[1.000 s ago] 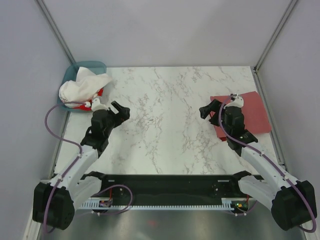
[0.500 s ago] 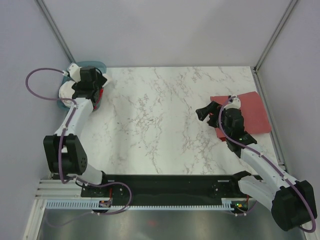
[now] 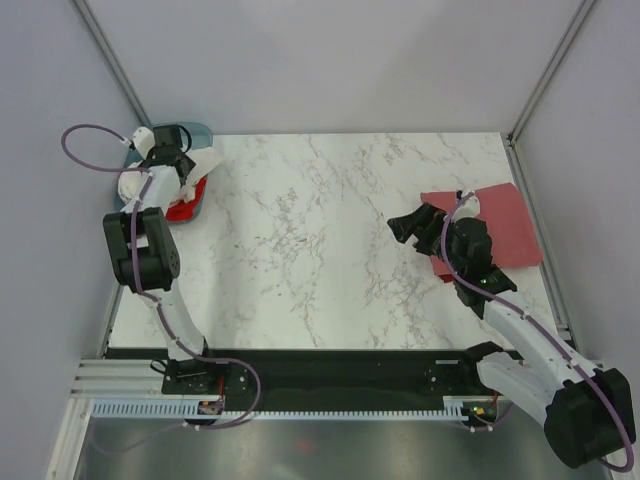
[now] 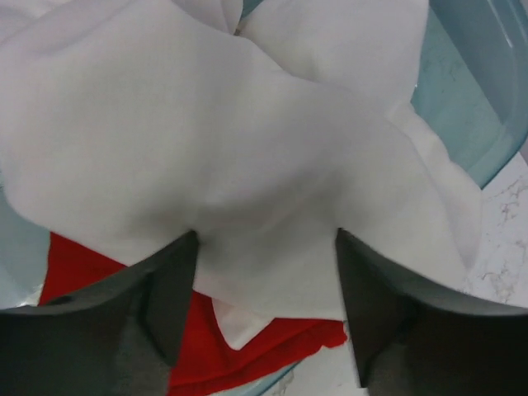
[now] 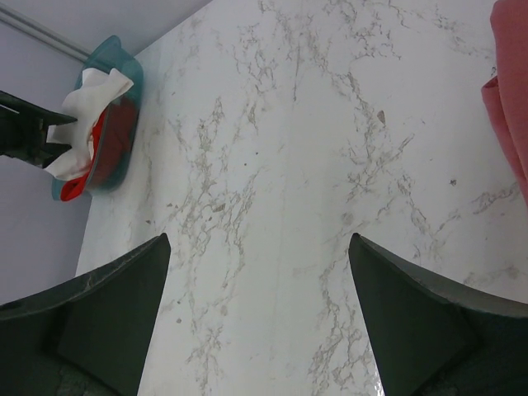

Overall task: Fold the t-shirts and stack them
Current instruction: Grab the tshirt from the pile, then move the tshirt to the center of the board, then flatten the tshirt out

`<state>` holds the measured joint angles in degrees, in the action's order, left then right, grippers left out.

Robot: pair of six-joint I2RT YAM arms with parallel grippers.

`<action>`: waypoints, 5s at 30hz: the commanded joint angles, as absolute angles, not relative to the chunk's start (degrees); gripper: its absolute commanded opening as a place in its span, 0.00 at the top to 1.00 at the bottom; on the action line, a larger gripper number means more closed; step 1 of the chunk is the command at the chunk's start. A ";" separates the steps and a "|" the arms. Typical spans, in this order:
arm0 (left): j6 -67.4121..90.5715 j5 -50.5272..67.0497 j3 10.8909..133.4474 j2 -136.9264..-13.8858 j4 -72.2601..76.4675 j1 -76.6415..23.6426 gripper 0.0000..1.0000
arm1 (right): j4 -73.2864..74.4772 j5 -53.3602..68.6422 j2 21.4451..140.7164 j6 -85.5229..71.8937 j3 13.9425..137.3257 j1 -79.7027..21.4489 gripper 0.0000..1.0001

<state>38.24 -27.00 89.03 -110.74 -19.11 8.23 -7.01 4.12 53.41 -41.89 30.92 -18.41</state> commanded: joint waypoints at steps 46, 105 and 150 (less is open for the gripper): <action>52.39 -14.22 44.40 -58.80 -1.76 -27.95 0.00 | -3.43 -1.40 55.10 -38.41 34.54 -18.37 0.02; 21.71 -11.95 75.17 -100.29 -36.30 -56.87 0.10 | 10.37 -27.25 57.48 -35.24 42.19 -24.70 1.00; 29.62 -39.99 74.69 -33.84 -41.91 -56.43 0.98 | 13.53 -30.95 26.47 -32.35 44.46 -23.64 1.00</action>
<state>29.08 -38.04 68.16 -34.35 -40.77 -56.49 14.31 -31.73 28.82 -34.70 40.80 -23.88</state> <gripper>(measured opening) 0.026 0.011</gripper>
